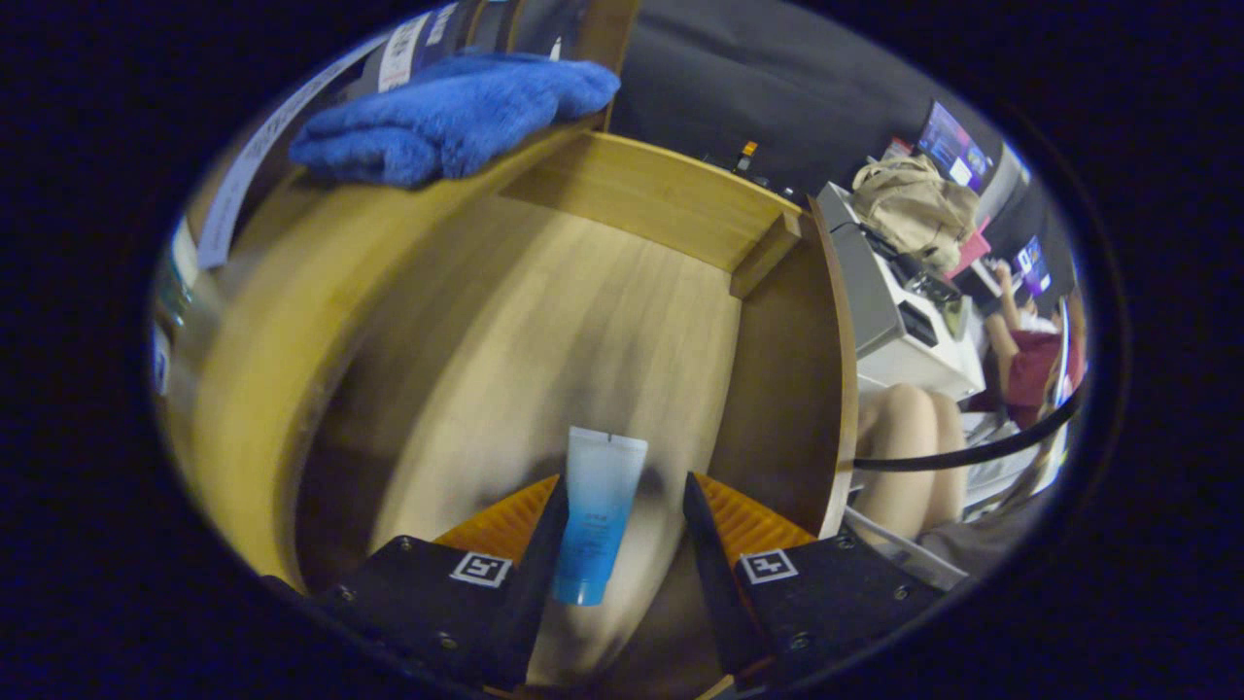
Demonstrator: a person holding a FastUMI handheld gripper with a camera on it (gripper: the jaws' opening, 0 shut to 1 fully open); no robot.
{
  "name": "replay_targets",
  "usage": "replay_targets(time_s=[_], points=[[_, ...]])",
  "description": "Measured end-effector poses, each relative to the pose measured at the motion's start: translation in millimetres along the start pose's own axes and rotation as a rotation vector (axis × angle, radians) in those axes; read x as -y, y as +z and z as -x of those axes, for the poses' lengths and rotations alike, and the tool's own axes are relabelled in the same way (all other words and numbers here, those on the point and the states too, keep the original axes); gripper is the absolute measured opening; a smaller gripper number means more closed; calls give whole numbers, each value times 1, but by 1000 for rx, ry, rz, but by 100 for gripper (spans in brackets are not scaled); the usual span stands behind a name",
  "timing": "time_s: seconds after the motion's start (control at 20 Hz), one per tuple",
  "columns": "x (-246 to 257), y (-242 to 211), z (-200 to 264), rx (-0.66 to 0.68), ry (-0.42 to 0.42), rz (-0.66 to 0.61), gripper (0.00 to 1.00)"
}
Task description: Pull open the drawer, take out the items inside it, and place them on the countertop above the cabinet.
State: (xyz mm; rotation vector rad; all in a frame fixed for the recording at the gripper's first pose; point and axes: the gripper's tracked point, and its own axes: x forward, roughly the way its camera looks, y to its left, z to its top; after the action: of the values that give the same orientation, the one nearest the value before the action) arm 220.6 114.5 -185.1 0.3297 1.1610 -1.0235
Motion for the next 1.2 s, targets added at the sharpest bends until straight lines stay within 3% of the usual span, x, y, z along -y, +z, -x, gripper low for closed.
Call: replay_targets(time_s=[0.15,0.3,0.4,0.55,0.8,0.85,1.05,1.2], points=[[-12,-9,-16,-38,7,41,71],[-18,-23,-23,-102,55,-47,73],[-21,-24,-28,-129,112,-104,66],[-25,-21,-31,-119,210,-174,49],[-47,3,-20,21,351,-49,44],[-53,6,-16,55,378,-60,36],[-41,37,16,220,421,-108,35],[-35,62,50,357,431,-75,35]])
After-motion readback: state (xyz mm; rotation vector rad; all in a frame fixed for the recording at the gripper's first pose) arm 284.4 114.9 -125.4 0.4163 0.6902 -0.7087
